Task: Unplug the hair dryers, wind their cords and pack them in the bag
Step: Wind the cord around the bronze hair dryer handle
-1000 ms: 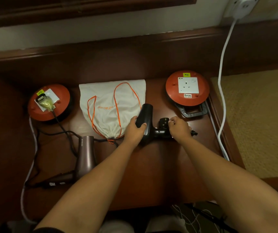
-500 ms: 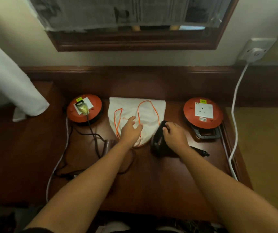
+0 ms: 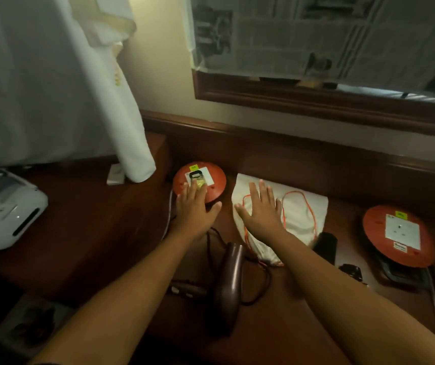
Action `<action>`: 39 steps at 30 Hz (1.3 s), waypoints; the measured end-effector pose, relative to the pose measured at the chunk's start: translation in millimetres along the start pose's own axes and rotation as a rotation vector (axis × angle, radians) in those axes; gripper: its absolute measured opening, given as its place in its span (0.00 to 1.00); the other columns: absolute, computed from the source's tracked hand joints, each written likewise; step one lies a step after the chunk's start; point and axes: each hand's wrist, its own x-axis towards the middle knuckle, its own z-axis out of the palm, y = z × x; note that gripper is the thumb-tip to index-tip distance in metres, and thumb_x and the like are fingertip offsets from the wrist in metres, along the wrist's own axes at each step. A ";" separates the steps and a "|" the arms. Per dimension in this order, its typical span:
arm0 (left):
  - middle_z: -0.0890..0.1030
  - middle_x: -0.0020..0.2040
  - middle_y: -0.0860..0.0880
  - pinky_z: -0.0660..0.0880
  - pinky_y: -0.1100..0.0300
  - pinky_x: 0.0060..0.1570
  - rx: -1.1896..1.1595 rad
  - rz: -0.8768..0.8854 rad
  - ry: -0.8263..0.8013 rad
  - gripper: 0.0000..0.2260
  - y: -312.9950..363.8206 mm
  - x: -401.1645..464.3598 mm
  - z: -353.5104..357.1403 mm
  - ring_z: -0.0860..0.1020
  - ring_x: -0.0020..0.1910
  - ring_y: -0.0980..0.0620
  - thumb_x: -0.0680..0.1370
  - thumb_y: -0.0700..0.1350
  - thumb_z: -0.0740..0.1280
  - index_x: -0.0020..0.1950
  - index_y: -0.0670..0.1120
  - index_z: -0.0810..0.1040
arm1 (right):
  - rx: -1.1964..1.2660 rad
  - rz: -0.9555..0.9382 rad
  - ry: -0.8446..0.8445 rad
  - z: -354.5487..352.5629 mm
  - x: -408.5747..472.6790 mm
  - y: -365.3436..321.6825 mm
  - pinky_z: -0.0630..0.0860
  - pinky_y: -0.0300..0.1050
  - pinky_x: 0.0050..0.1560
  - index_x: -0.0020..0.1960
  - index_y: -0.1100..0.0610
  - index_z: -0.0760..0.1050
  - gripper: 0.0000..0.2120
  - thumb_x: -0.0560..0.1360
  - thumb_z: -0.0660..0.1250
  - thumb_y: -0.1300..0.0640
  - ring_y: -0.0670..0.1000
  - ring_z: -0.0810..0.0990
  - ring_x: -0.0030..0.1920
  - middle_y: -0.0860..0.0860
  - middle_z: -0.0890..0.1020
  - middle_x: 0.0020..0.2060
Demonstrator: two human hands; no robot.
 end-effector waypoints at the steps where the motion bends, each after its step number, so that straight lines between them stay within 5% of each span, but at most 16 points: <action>1: 0.46 0.80 0.46 0.45 0.45 0.75 0.010 0.000 -0.013 0.32 -12.2 8.0 -1.3 0.42 0.78 0.45 0.79 0.61 0.58 0.78 0.50 0.52 | -0.005 0.001 -0.006 7.4 10.0 -9.4 0.41 0.59 0.74 0.78 0.49 0.44 0.34 0.79 0.52 0.38 0.54 0.40 0.78 0.51 0.44 0.78; 11: 0.52 0.79 0.45 0.48 0.47 0.74 -0.062 0.007 -0.145 0.32 -112.7 105.6 10.5 0.48 0.78 0.44 0.79 0.57 0.60 0.79 0.48 0.52 | -0.003 0.047 -0.081 98.1 121.3 -80.0 0.53 0.60 0.73 0.77 0.54 0.50 0.34 0.78 0.55 0.39 0.58 0.52 0.77 0.55 0.55 0.77; 15: 0.59 0.77 0.45 0.59 0.48 0.73 -0.168 0.008 -0.183 0.30 -132.3 129.6 28.2 0.56 0.76 0.44 0.79 0.53 0.63 0.78 0.47 0.56 | 0.027 0.049 -0.062 122.2 148.1 -83.0 0.58 0.58 0.73 0.77 0.56 0.53 0.34 0.78 0.59 0.42 0.58 0.59 0.75 0.57 0.61 0.75; 21: 0.64 0.74 0.45 0.65 0.55 0.67 -0.168 0.061 -0.105 0.26 -137.0 151.4 45.9 0.63 0.72 0.45 0.80 0.50 0.63 0.76 0.47 0.60 | 0.013 -0.028 -0.067 133.3 170.8 -69.3 0.62 0.57 0.71 0.77 0.56 0.54 0.36 0.76 0.60 0.41 0.58 0.63 0.73 0.56 0.65 0.73; 30: 0.47 0.80 0.47 0.51 0.50 0.74 -0.045 0.053 -0.174 0.31 -153.7 154.4 67.3 0.47 0.78 0.44 0.81 0.56 0.58 0.79 0.50 0.48 | -0.192 -0.178 -0.124 129.3 184.7 -57.1 0.60 0.58 0.68 0.78 0.51 0.49 0.35 0.77 0.53 0.36 0.56 0.58 0.73 0.53 0.65 0.73; 39: 0.45 0.80 0.47 0.48 0.51 0.74 -0.032 0.029 -0.185 0.32 -151.5 154.8 65.5 0.45 0.78 0.45 0.81 0.55 0.58 0.79 0.50 0.46 | -0.187 -0.163 -0.102 129.4 183.0 -60.9 0.60 0.59 0.69 0.77 0.52 0.51 0.36 0.76 0.59 0.38 0.56 0.58 0.73 0.54 0.64 0.73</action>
